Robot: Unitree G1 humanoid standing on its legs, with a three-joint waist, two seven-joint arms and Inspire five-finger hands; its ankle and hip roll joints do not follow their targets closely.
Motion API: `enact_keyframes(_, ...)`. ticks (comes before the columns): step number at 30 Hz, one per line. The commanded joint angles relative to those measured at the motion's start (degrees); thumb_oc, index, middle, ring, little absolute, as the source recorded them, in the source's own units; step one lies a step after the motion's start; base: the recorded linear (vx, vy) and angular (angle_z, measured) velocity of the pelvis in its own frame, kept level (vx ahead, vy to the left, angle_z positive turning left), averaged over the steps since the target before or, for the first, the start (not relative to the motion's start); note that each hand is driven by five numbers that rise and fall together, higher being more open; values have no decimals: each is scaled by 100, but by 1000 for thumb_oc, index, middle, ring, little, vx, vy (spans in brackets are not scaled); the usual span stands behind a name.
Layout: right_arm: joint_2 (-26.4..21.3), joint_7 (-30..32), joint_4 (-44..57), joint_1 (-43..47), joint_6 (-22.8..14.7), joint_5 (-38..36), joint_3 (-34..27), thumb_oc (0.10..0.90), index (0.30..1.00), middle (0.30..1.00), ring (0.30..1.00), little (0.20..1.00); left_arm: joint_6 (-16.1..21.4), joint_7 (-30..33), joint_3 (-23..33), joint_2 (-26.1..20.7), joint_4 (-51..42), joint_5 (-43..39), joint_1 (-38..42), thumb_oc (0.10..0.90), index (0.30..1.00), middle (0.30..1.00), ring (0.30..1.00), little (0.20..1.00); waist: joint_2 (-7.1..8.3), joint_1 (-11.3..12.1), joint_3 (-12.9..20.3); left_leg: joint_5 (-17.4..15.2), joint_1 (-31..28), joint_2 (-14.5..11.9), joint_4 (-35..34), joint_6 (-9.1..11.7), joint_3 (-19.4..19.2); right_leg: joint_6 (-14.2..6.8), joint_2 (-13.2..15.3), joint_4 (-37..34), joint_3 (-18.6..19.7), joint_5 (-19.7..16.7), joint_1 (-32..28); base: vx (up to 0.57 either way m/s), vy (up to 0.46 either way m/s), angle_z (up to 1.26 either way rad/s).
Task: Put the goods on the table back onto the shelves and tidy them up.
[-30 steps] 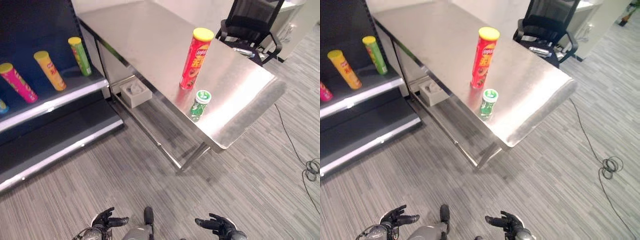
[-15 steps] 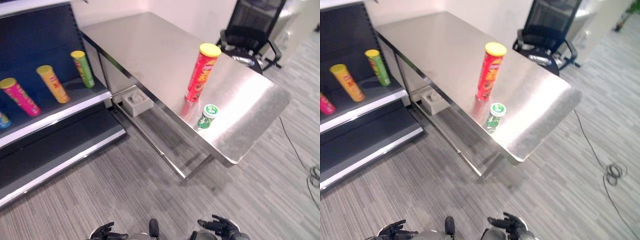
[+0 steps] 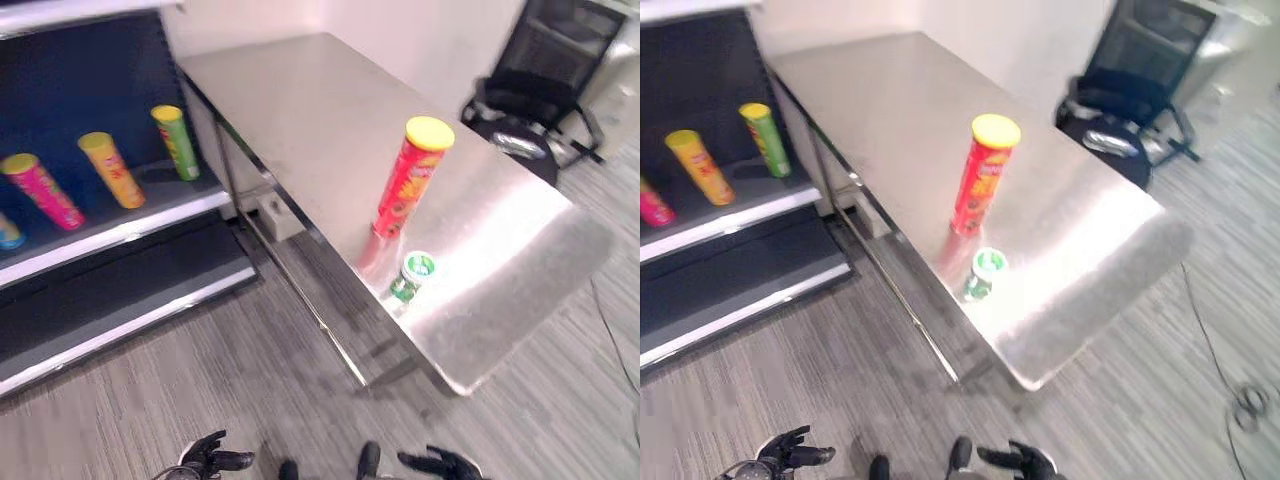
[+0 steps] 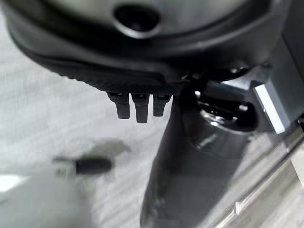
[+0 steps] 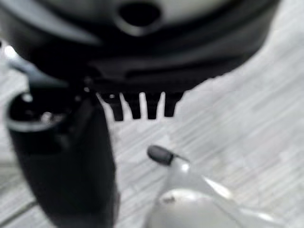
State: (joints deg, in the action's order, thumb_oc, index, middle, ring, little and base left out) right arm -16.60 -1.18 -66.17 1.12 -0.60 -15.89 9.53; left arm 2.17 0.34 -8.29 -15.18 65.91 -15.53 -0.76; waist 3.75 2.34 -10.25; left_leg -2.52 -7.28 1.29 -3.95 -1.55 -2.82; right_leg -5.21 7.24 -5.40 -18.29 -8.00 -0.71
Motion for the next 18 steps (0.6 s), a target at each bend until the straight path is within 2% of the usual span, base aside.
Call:
enact_keyframes(1, -288, 30, -42, 81, -102, -3, -105, 800, 900, 900, 900, 900, 208, 56, 40, -103, 102, 40, 441, 800, 900, 900, 900, 900, -78, 35, -58, 137, 98, -392, -105, 462, -5, -447, 107, 114, 31, 90, 125, 148, -174, 3)
enact_keyframes(4, -283, 45, -161, 39, -103, -11, -137, 800, 900, 900, 900, 900, 205, 66, 48, -100, 119, 44, 435, 800, 900, 900, 900, 900, -92, 24, -33, 159, 121, -451, -105, 518, -18, -423, 55, 51, -15, 125, 99, 49, -75, 12)
enact_keyframes(6, -364, 205, -786, -162, -105, -126, -620, 800, 900, 900, 900, 900, 210, 72, 109, -103, 177, 45, 393, 800, 900, 900, 900, 900, -131, -46, -4, 171, 88, -591, -105, 633, -115, -381, -41, 40, -61, 224, 47, 104, -139, -3)
enact_keyframes(8, -365, 204, -788, -162, -106, -126, -622, 800, 900, 900, 900, 900, 210, 72, 108, -102, 177, 45, 393, 800, 900, 900, 900, 900, -133, -43, -6, 169, 85, -593, -105, 634, -117, -380, -43, 40, -60, 224, 44, 33, -45, -2)
enact_keyframes(9, -451, 259, -1041, -209, -84, -192, -840, 800, 900, 900, 900, 900, 219, 57, 132, -114, 170, 36, 376, 800, 900, 900, 900, 900, -143, -59, -4, 173, 84, -616, -105, 653, -130, -380, -53, 40, -87, 242, 37, 48, -52, -5)
enact_keyframes(13, -1259, 522, -1802, -476, -34, -788, -2223, 800, 900, 900, 900, 900, 172, -57, 211, -232, 189, 39, 300, 800, 900, 900, 900, 900, -205, -152, 56, 126, -7, -721, -105, 727, -183, -375, -112, 40, -159, 328, -95, 66, -47, 4)
enact_keyframes(14, -1260, 520, -1804, -474, -34, -788, -2227, 800, 900, 900, 900, 900, 172, -56, 209, -231, 190, 39, 304, 800, 900, 900, 900, 900, -196, -158, 68, 144, 18, -707, -105, 721, -175, -377, -98, 40, -165, 318, -74, 64, -15, -3)
enact_keyframes(16, -2343, 818, -1753, -491, -164, -1450, -3372, 800, 900, 900, 900, 900, 168, -33, 241, -276, 162, -9, 287, 800, 900, 900, 900, 900, -241, -248, 125, 82, -81, -740, -105, 760, -236, -401, -151, 40, -133, 382, -152, 67, 1, -6)
enact_keyframes(17, -2351, 817, -1748, -500, -161, -1449, -3389, 800, 900, 900, 900, 900, 168, -30, 230, -265, 164, -10, 296, 800, 900, 900, 900, 900, -243, -241, 128, 103, -62, -728, -105, 753, -233, -401, -139, 40, -134, 366, -135, 39, 11, -3)
enact_keyframes(18, -2582, 902, -1375, -532, -265, -1504, -3615, 800, 900, 900, 900, 900, 180, 2, 233, -244, 120, -29, 273, 800, 900, 900, 900, 900, -257, -275, 127, 69, -111, -752, -105, 767, -269, -408, -164, 40, -108, 385, -162, -1, 10, -8)
